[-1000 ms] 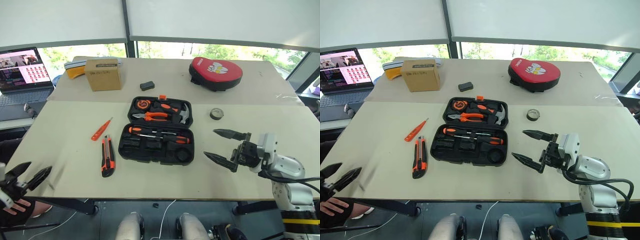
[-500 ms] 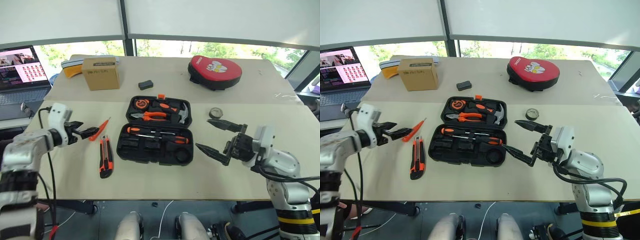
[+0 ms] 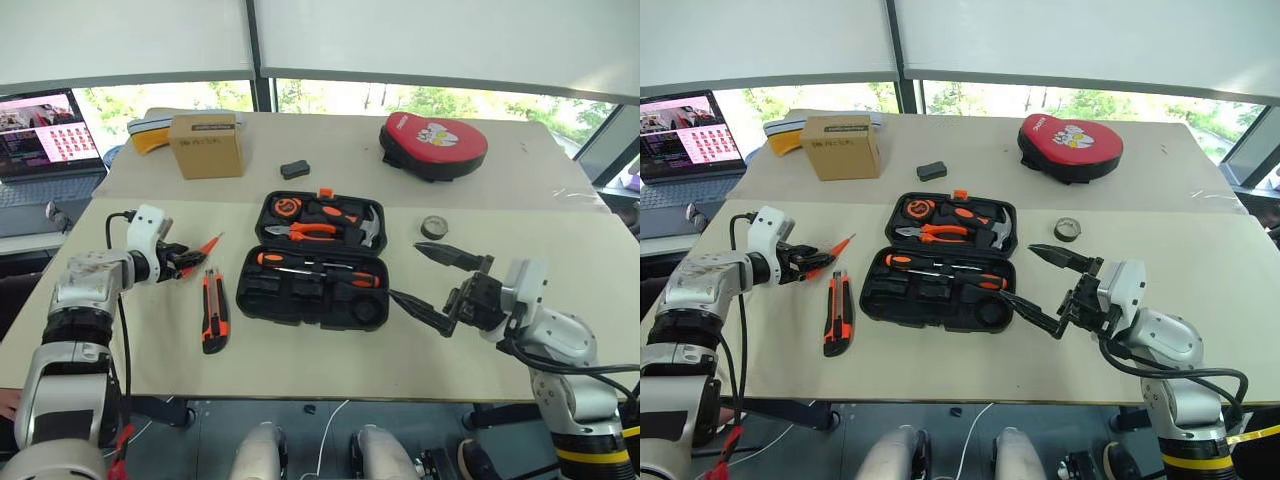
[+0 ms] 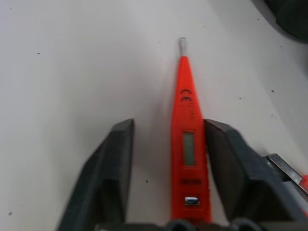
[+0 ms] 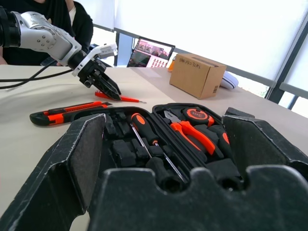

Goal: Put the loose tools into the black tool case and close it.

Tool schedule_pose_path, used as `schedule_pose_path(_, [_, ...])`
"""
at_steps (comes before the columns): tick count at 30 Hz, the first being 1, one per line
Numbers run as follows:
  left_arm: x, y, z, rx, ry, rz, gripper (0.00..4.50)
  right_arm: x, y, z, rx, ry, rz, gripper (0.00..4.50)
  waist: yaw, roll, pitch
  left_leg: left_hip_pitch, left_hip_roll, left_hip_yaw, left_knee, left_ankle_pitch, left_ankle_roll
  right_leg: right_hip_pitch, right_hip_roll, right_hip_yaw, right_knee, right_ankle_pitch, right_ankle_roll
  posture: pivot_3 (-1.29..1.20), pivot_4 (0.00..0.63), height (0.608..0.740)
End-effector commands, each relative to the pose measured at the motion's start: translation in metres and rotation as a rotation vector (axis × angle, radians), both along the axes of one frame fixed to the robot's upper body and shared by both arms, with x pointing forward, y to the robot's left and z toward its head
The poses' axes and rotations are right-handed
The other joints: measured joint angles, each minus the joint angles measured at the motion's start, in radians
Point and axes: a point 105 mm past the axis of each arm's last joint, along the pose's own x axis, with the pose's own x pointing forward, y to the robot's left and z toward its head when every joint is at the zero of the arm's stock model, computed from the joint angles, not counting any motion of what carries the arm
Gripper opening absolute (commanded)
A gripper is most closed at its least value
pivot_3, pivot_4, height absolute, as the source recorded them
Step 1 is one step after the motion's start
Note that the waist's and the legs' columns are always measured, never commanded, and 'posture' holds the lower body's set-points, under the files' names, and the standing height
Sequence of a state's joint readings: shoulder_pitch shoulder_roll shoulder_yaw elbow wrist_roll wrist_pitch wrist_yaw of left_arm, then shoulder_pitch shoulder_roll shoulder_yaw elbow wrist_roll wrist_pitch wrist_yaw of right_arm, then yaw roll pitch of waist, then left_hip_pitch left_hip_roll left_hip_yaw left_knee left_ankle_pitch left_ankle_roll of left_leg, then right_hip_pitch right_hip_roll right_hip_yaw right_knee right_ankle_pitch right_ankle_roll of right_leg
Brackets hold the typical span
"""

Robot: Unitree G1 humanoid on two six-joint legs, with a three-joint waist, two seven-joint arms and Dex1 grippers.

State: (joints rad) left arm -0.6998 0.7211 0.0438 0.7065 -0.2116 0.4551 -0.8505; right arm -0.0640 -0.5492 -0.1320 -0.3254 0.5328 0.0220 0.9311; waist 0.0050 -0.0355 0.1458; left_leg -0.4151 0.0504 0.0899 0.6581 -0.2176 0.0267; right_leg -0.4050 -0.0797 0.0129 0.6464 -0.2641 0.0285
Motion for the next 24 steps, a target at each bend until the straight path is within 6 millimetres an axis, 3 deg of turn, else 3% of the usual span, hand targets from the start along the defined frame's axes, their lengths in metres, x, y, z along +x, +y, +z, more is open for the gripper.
schedule_pose_path(1, [-0.002,0.001,0.002,-0.007,-0.034,-0.038,0.74,-0.005,-0.002,0.012,-0.004,-0.048,0.001,4.50,0.002,0.000,0.000,0.000,0.000,0.000,0.000,0.000,0.000,0.000,0.000,0.000,0.000,0.000,0.000,0.00,0.150,0.740])
schedule_pose_path(4, [-0.002,0.000,0.020,-0.019,-0.143,-0.101,0.46,-0.005,-0.002,0.012,-0.011,-0.047,0.004,4.50,0.002,0.000,0.000,0.000,0.000,0.000,0.001,0.000,0.000,0.000,0.000,0.000,0.000,0.000,0.000,0.00,0.150,0.740])
schedule_pose_path(7, [-0.003,-0.010,0.055,-0.029,-0.325,-0.238,0.46,-0.007,-0.004,0.013,-0.024,-0.049,0.006,4.50,0.004,-0.001,0.001,-0.001,0.001,0.001,0.001,0.000,0.000,0.000,0.000,-0.001,0.000,0.000,0.000,0.00,0.150,0.740])
schedule_pose_path(9, [-0.010,-0.025,0.071,-0.008,-0.394,-0.390,0.46,-0.009,-0.007,0.014,-0.035,-0.049,0.003,4.50,0.006,-0.002,0.001,-0.001,0.001,0.001,0.001,0.000,0.000,0.000,0.000,-0.001,0.000,0.000,0.000,0.00,0.150,0.740])
schedule_pose_path(10, [-0.017,-0.044,0.080,-0.009,-0.402,-0.525,0.46,-0.011,-0.010,0.014,-0.047,-0.043,0.002,4.50,0.007,-0.002,0.001,-0.002,0.000,0.001,0.002,0.000,0.000,0.000,0.000,-0.001,0.000,0.000,0.000,0.00,0.150,0.740])
schedule_pose_path(13, [-0.032,-0.077,0.090,-0.006,-0.391,-0.746,0.46,-0.014,-0.015,0.014,-0.073,-0.029,0.004,4.50,0.009,-0.002,0.001,-0.004,0.000,0.001,0.003,0.000,0.000,0.000,0.000,-0.002,0.000,0.000,0.000,0.00,0.150,0.740])
schedule_pose_path(17, [-0.049,-0.122,0.065,0.207,-0.258,-1.033,0.46,-0.017,-0.015,0.011,-0.096,0.000,0.014,4.50,0.008,-0.002,0.001,-0.005,0.000,0.001,0.003,0.000,0.000,0.000,0.001,-0.001,0.000,0.000,0.000,0.00,0.150,0.740])
schedule_pose_path(24, [-0.037,-0.140,0.043,0.425,-0.214,-1.084,0.46,-0.019,-0.009,0.008,-0.098,0.010,0.024,4.50,-0.002,-0.002,0.002,-0.005,0.000,-0.002,0.003,0.000,0.000,-0.001,0.004,0.000,0.000,0.000,0.000,0.00,0.150,0.740])
